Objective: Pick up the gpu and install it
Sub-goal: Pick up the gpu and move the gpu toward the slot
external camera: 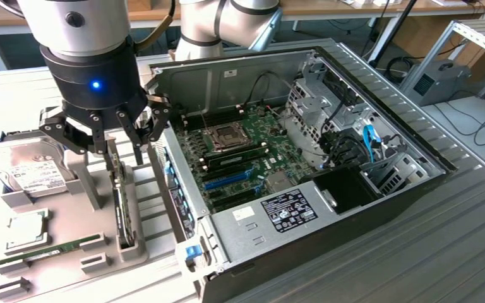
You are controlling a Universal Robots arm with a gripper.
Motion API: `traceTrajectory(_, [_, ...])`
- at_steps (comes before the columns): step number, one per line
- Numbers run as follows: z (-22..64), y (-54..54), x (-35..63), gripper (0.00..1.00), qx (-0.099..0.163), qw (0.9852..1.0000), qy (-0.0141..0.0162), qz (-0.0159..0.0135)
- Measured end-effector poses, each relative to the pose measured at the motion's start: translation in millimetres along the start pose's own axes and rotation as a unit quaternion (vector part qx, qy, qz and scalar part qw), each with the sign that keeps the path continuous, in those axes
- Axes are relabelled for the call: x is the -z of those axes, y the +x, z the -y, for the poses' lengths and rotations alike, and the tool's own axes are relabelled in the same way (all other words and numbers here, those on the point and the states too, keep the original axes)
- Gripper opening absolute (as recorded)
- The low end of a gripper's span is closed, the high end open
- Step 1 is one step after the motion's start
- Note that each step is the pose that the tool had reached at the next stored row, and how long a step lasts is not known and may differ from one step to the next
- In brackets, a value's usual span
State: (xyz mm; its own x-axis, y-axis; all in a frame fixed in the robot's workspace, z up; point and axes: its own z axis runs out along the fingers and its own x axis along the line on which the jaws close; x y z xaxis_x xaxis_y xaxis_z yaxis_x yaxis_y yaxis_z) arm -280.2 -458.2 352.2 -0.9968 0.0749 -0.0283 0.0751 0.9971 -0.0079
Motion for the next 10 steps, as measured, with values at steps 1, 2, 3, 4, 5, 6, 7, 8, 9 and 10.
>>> traceTrajectory(1, [0.0,0.1,-0.5,0.42,0.000,1.0000,0.0000,0.0000])
traceTrajectory(2, [0.0,0.2,-0.8,0.42,0.000,1.0000,0.0000,0.0000])
traceTrajectory(3, [0.0,0.2,-1.0,0.42,0.000,1.0000,0.0000,0.0001])
traceTrajectory(4, [0.0,0.3,-1.3,0.42,0.000,1.0000,0.0000,0.0000])
traceTrajectory(5, [0.0,0.4,-1.6,0.42,0.000,1.0000,0.0000,0.0000])
traceTrajectory(6, [0.0,0.4,-1.9,0.42,0.000,1.0000,0.0000,0.0001])
traceTrajectory(7, [0.0,0.5,-2.1,0.42,0.000,1.0000,0.0000,0.0000])
traceTrajectory(8, [0.0,0.5,-2.4,0.42,0.000,1.0000,0.0000,0.0001])
traceTrajectory(9, [0.0,0.6,-2.6,0.42,0.000,1.0000,0.0000,0.0000])
traceTrajectory(10, [0.0,0.7,-2.9,0.42,0.000,1.0000,0.0000,0.0000])
